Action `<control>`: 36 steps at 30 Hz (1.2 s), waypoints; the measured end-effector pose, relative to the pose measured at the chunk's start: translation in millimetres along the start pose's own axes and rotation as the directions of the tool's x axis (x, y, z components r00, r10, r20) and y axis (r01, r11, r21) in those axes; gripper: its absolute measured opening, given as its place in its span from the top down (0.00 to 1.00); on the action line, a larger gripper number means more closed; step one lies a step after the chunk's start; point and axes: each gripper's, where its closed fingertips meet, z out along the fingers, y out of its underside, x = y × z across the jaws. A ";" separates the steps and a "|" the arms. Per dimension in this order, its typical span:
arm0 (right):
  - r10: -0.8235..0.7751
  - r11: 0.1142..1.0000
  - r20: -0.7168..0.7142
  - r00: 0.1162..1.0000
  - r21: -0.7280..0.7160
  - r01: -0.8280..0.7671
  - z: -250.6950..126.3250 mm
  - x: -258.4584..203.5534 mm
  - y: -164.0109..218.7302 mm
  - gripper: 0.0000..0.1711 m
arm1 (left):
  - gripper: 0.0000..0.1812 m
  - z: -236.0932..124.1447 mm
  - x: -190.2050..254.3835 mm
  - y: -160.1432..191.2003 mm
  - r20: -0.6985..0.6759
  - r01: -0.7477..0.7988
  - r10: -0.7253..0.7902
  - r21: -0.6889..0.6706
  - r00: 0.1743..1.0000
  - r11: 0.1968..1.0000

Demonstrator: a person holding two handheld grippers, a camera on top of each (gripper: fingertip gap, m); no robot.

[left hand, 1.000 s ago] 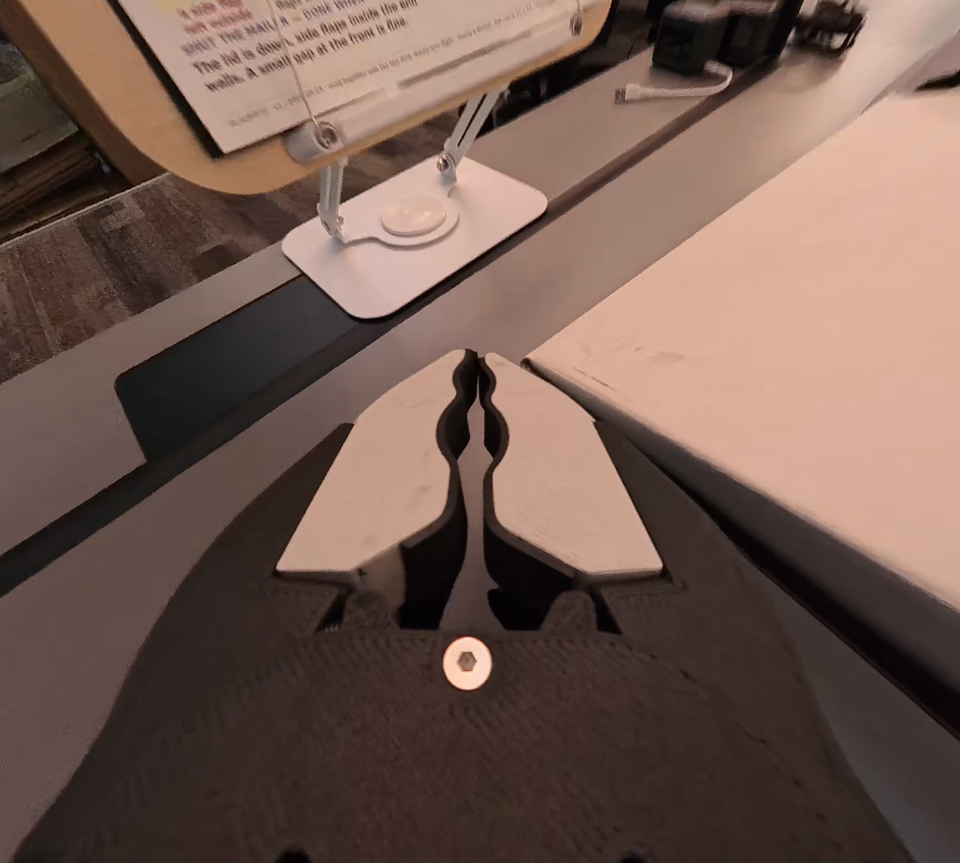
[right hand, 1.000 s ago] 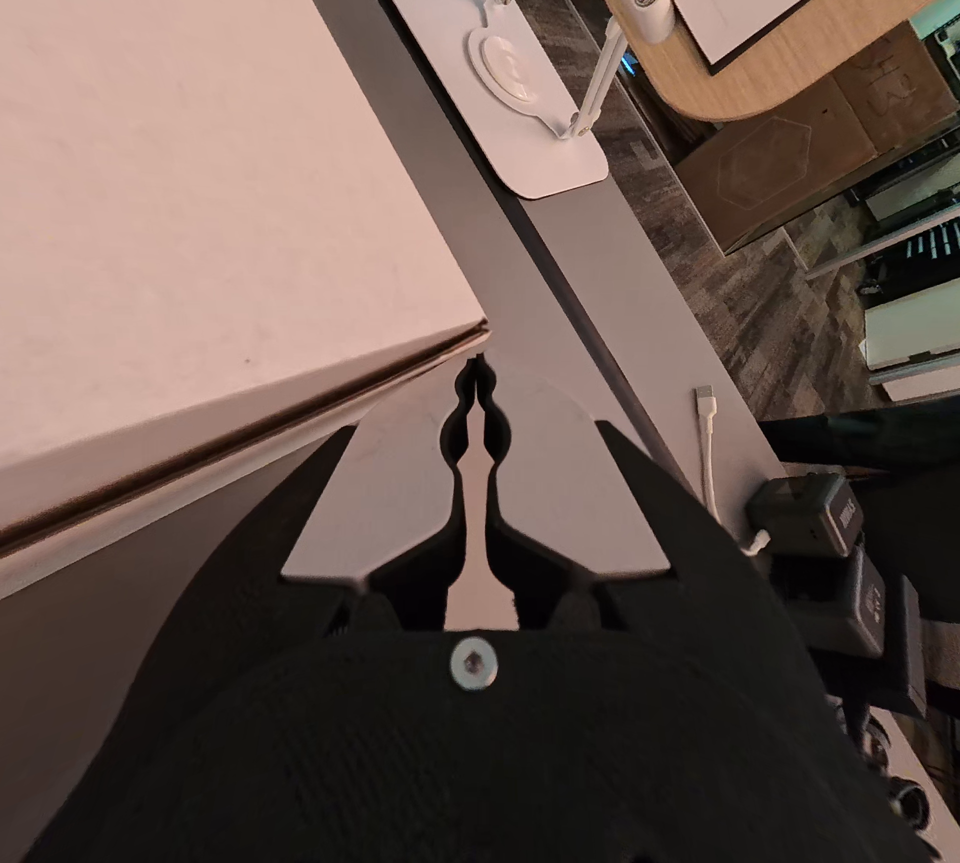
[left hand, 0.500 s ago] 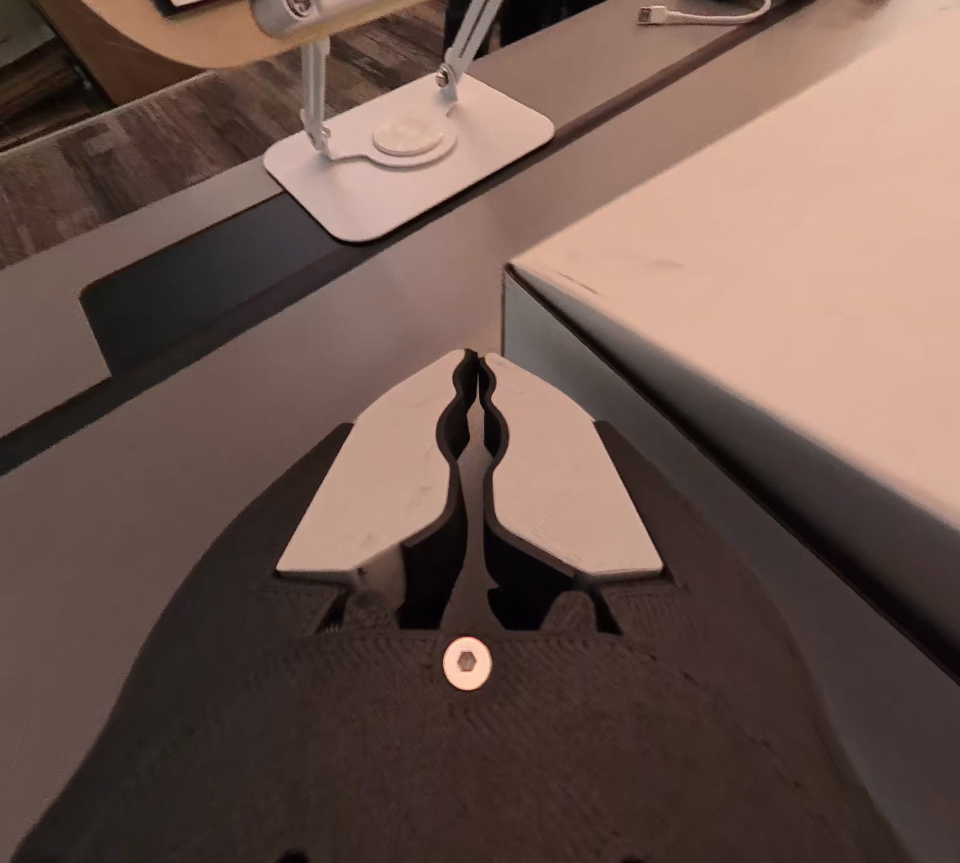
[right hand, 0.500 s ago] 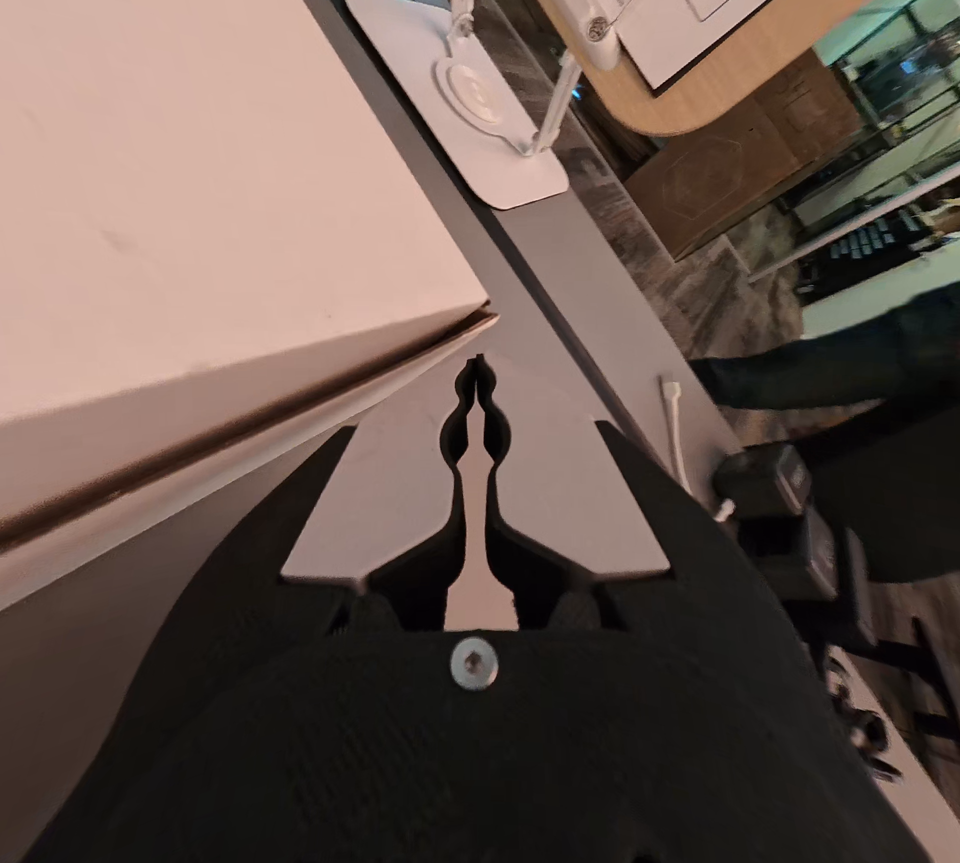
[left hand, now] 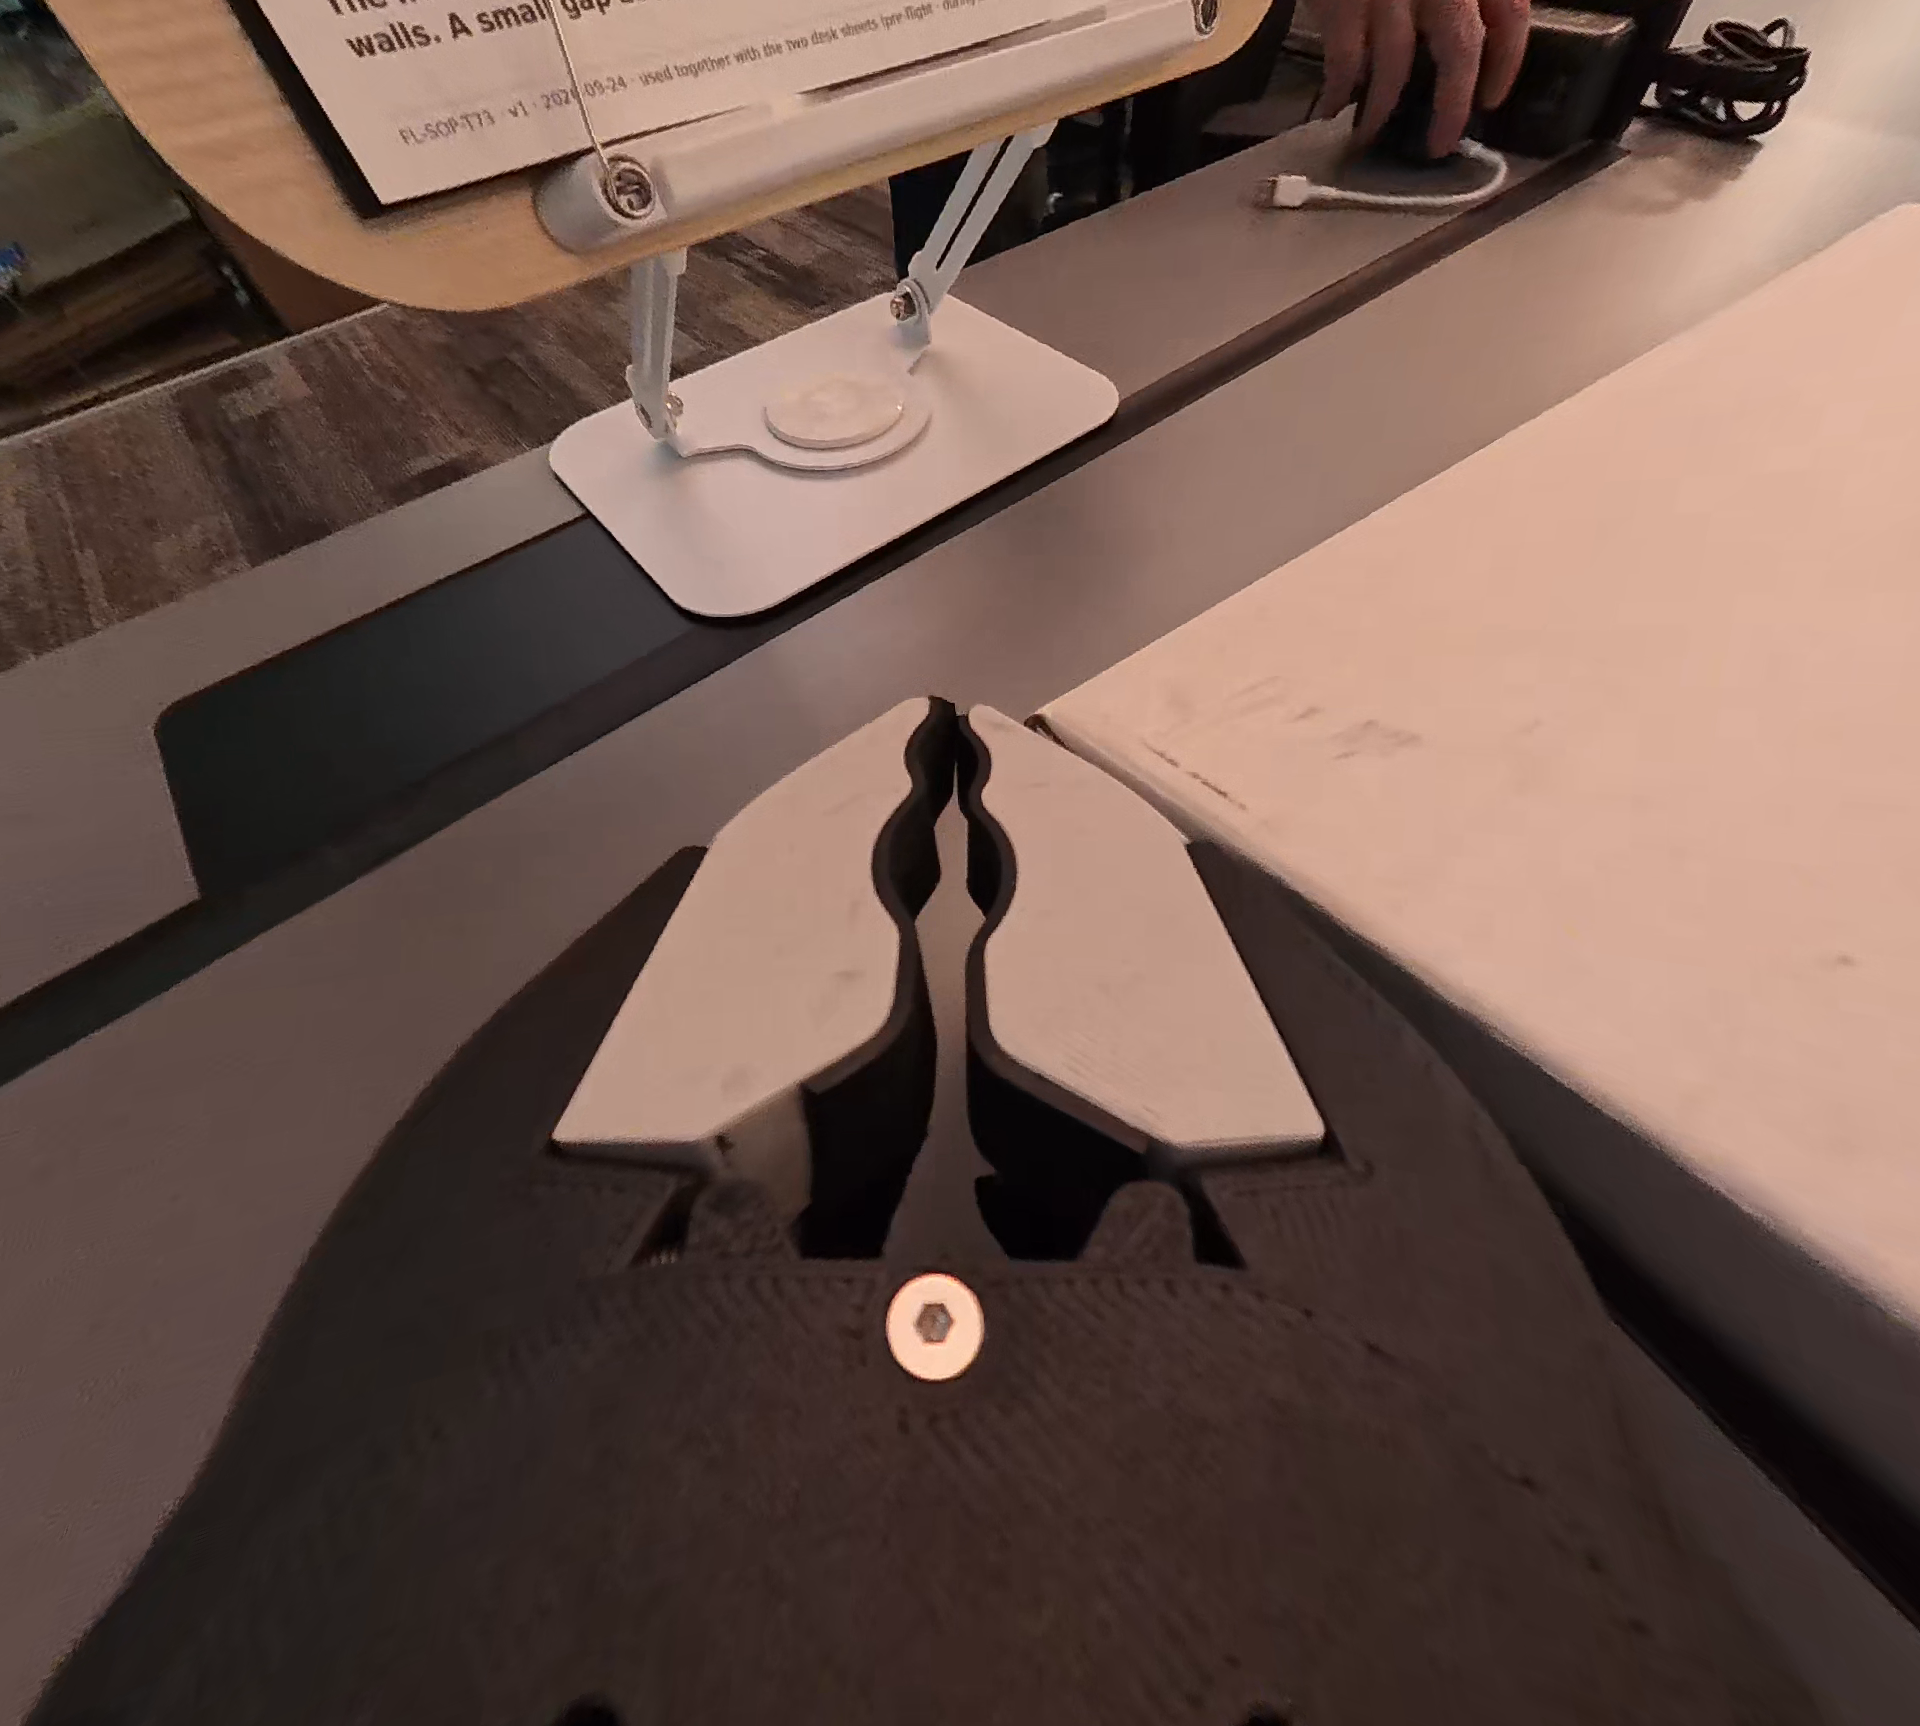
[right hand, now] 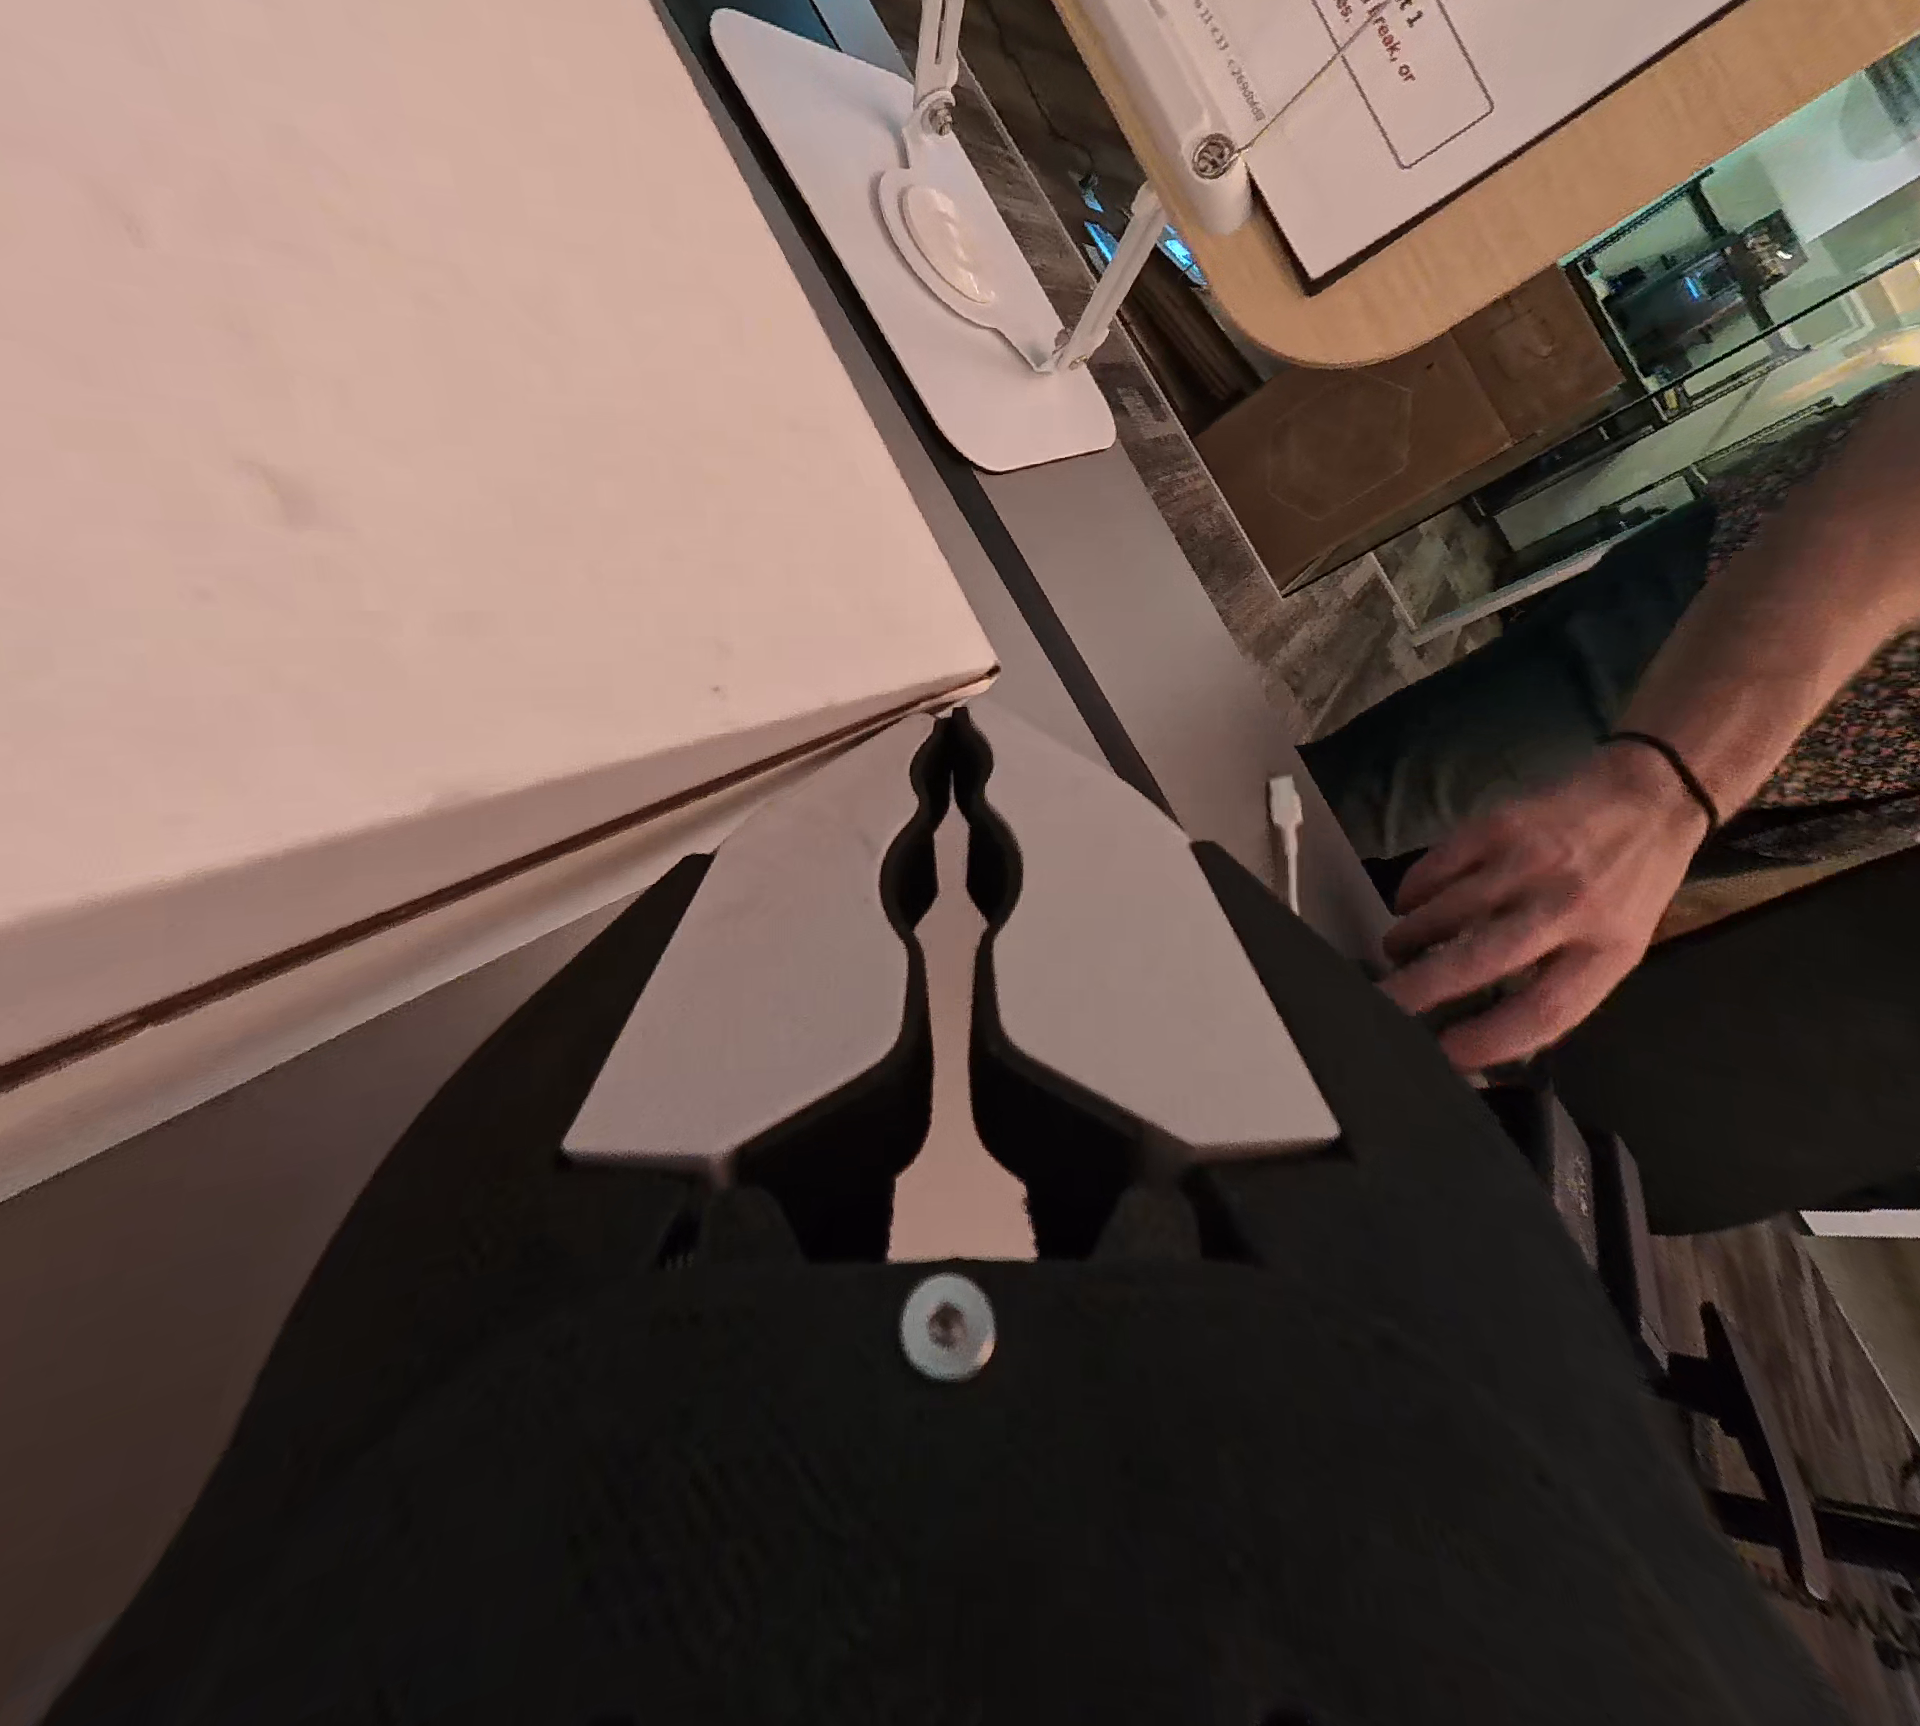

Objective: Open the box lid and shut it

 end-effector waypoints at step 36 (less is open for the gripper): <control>0.126 0.991 0.001 0.992 0.049 -0.126 7.8 -0.3 5.4 1.00 | 1.00 -7.7 -1.4 12.4 -0.043 0.018 -0.019 -0.038 0.999 0.999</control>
